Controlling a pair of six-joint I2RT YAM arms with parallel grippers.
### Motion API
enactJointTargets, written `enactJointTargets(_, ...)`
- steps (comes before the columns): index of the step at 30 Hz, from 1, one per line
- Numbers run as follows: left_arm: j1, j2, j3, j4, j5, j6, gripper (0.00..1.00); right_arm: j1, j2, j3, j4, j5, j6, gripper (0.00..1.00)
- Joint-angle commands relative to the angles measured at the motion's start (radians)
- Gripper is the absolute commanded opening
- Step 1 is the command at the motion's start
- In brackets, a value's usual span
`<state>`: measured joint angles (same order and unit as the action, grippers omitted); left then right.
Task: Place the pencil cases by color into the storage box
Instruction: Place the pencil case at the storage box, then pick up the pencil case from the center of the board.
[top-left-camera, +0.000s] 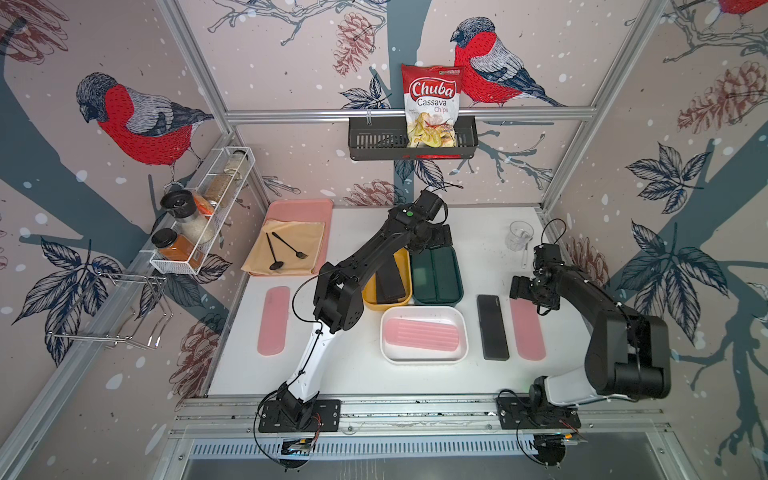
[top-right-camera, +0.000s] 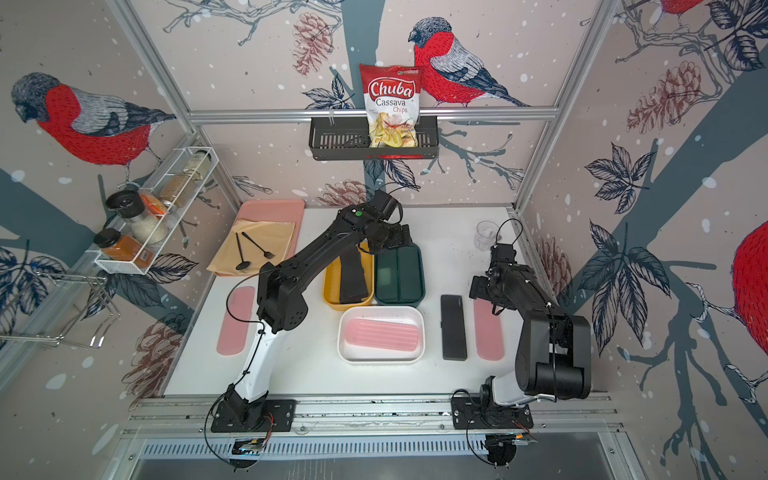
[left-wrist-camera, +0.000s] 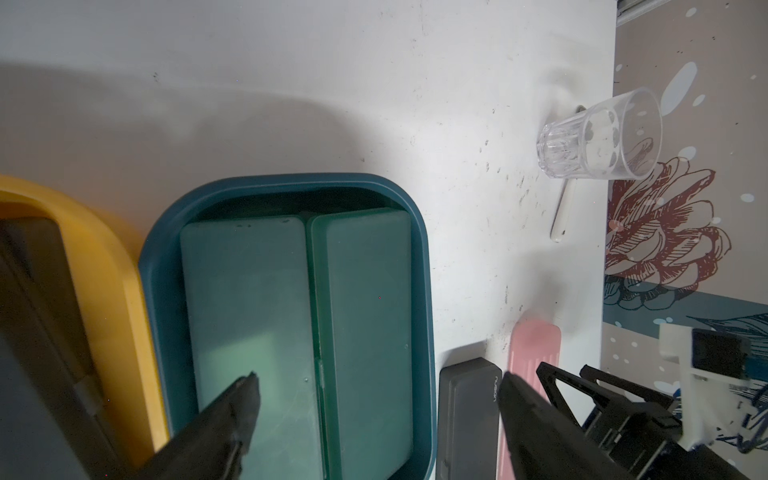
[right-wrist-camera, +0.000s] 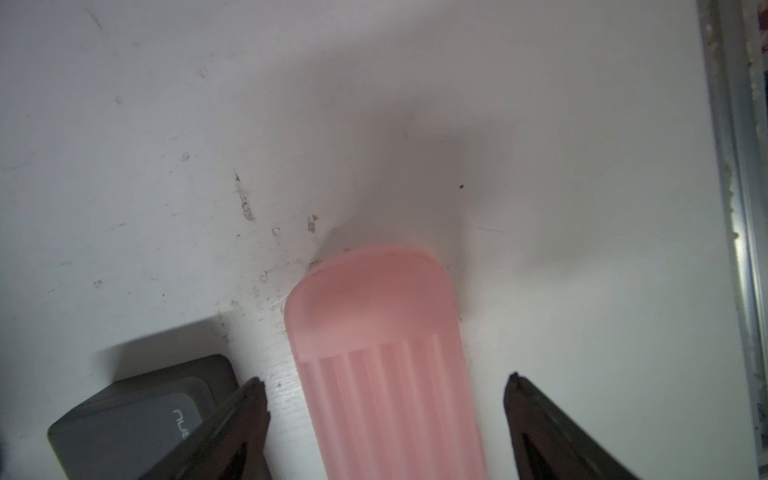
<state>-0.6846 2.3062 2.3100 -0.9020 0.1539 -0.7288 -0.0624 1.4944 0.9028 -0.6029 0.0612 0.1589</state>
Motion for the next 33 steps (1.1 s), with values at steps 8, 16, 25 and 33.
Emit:
enactJointTargets(8, 0.010, -0.004, -0.004, -0.001, 0.002, 0.014, 0.93, -0.007, 0.080, 0.015, -0.014, -0.019, -0.034, 0.92)
enactJointTargets(16, 0.020, 0.002, -0.007, 0.003, 0.011, 0.013, 0.93, -0.004, 0.136, 0.030, -0.023, -0.046, -0.041, 0.91)
enactJointTargets(25, 0.025, -0.006, -0.011, 0.005, 0.006, 0.016, 0.94, 0.015, 0.193, 0.047, -0.034, -0.054, -0.046, 0.81)
enactJointTargets(33, 0.033, -0.031, -0.011, 0.005, -0.008, 0.023, 0.95, 0.016, 0.199, 0.067, -0.028, -0.043, -0.047, 0.64)
